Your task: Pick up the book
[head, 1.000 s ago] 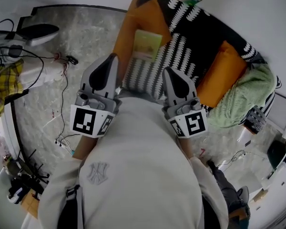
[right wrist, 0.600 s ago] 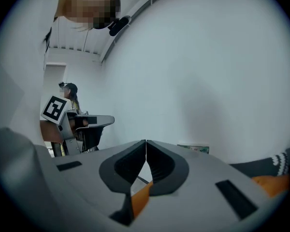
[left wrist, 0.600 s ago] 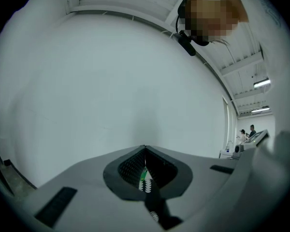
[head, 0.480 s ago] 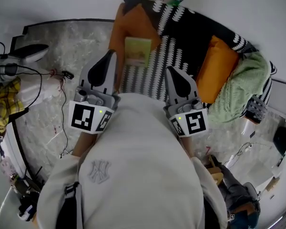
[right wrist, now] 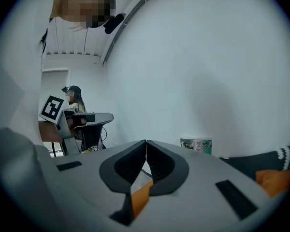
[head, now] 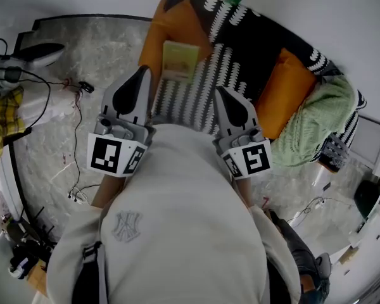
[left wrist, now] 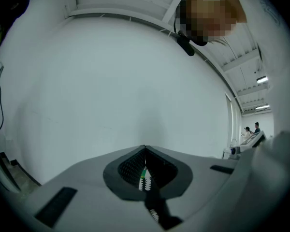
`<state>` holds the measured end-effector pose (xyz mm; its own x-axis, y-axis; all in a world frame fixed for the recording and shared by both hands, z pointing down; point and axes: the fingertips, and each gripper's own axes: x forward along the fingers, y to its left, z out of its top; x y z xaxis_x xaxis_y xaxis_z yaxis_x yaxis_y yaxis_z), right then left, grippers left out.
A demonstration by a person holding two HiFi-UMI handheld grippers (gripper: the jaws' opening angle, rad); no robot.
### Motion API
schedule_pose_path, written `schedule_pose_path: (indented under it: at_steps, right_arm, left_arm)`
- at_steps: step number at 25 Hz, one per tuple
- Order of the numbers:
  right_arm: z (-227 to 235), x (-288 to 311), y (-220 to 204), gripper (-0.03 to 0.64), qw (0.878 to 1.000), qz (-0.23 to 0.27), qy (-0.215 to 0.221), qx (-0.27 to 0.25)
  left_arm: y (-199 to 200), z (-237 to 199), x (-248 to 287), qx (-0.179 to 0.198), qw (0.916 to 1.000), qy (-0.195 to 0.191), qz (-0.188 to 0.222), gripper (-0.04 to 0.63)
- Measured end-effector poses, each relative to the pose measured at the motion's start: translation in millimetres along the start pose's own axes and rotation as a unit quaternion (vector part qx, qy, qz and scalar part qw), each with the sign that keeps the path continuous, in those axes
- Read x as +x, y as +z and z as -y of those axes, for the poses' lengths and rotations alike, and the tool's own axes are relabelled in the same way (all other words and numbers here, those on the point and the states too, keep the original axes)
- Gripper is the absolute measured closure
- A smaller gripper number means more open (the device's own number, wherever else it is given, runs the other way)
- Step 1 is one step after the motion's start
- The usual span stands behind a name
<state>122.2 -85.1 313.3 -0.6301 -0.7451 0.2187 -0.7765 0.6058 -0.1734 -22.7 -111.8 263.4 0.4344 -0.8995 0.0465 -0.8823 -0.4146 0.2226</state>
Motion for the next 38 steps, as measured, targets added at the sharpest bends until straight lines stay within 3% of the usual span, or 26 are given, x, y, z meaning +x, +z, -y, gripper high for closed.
schedule_pose_path:
  at_steps: [8, 20, 28, 29, 31, 33, 38]
  right_arm:
    - [-4, -1, -9, 0.6, 0.999, -0.009, 0.029, 0.031]
    - [9, 3, -44, 0.598, 0.997, -0.042, -0.033, 0.053]
    - [35, 24, -83, 0.597, 0.995, -0.072, -0.031, 0.063]
    - [39, 30, -91, 0.59, 0.994, -0.079, -0.026, 0.067]
    - [50, 47, -114, 0.5, 0.992, -0.101, -0.017, 0.078]
    - [66, 66, -141, 0.456, 0.988, -0.125, -0.011, 0.085]
    - [99, 116, -209, 0.414, 0.981, -0.167, 0.007, 0.099]
  left_arm:
    - [-1, -1, -11, -0.002, 0.9995, 0.029, -0.012, 0.584]
    - [-22, -20, 2, -0.016, 0.9991, -0.012, -0.038, 0.584]
    - [-49, -32, 18, -0.032, 0.9971, -0.017, -0.068, 0.584]
    - [-51, -36, 19, -0.038, 0.9967, -0.012, -0.071, 0.584]
    - [-55, -41, 22, -0.051, 0.9959, -0.005, -0.075, 0.584]
    - [-60, -43, 28, -0.059, 0.9953, -0.003, -0.078, 0.584]
    - [-85, -41, 41, -0.053, 0.9928, -0.011, -0.107, 0.584]
